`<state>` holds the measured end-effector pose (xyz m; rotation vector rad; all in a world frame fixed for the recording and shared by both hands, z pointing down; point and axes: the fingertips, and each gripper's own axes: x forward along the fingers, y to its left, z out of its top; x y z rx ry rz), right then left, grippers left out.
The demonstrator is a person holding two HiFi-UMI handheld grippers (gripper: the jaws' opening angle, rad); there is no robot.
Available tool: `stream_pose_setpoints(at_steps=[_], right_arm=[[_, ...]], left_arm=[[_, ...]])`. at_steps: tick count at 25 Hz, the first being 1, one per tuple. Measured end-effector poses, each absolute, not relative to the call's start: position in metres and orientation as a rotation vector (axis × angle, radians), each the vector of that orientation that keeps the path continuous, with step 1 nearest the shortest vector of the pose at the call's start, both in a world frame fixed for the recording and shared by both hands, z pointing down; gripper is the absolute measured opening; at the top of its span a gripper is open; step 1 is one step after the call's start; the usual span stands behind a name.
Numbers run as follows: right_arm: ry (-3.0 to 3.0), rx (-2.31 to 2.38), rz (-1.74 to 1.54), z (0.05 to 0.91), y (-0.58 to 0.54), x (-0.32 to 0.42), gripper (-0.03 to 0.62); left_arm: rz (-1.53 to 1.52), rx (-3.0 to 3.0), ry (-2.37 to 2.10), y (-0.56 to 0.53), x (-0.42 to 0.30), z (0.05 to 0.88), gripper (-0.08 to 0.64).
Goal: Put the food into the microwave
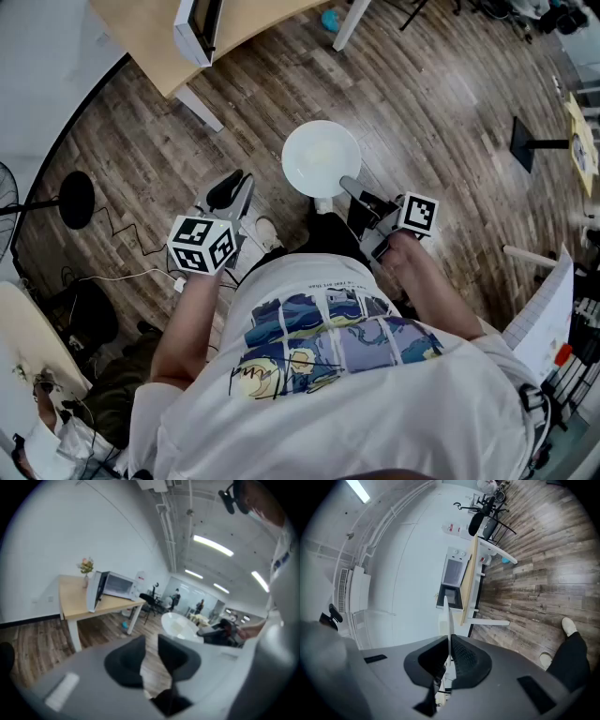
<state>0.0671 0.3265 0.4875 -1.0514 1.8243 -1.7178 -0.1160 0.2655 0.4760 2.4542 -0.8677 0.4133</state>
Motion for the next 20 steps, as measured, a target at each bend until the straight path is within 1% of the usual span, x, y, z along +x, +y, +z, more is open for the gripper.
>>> stream_pose_setpoints(at_steps=[6,10,11,14,20], right_arm=[[1.844,-1.040,-1.725,0.485,0.333,0.068,0.017],[1.864,-1.026,-1.700,0.478,0.323,0.082,0.017],[1.861,-1.019,-1.699,0.478,0.320,0.086,0.017],[1.872,-0.997,-1.699,0.478,0.310,0.102,0.017],[1.886,-1.008,-1.708,0.491,0.286,0.140,0.015]], left_arm=[[0.415,2.482,-0.861,0.269,-0.103,0.469,0.083],[0.421,2.525,-0.856,0.268,-0.078,0.458,0.071],[0.433,2.542,-0.850,0.268,-0.072,0.455,0.063],[0.462,2.580,-0.816,0.266,-0.049,0.449,0.009],[0.426,2.566,-0.816,0.257,-0.016,0.443,0.008]])
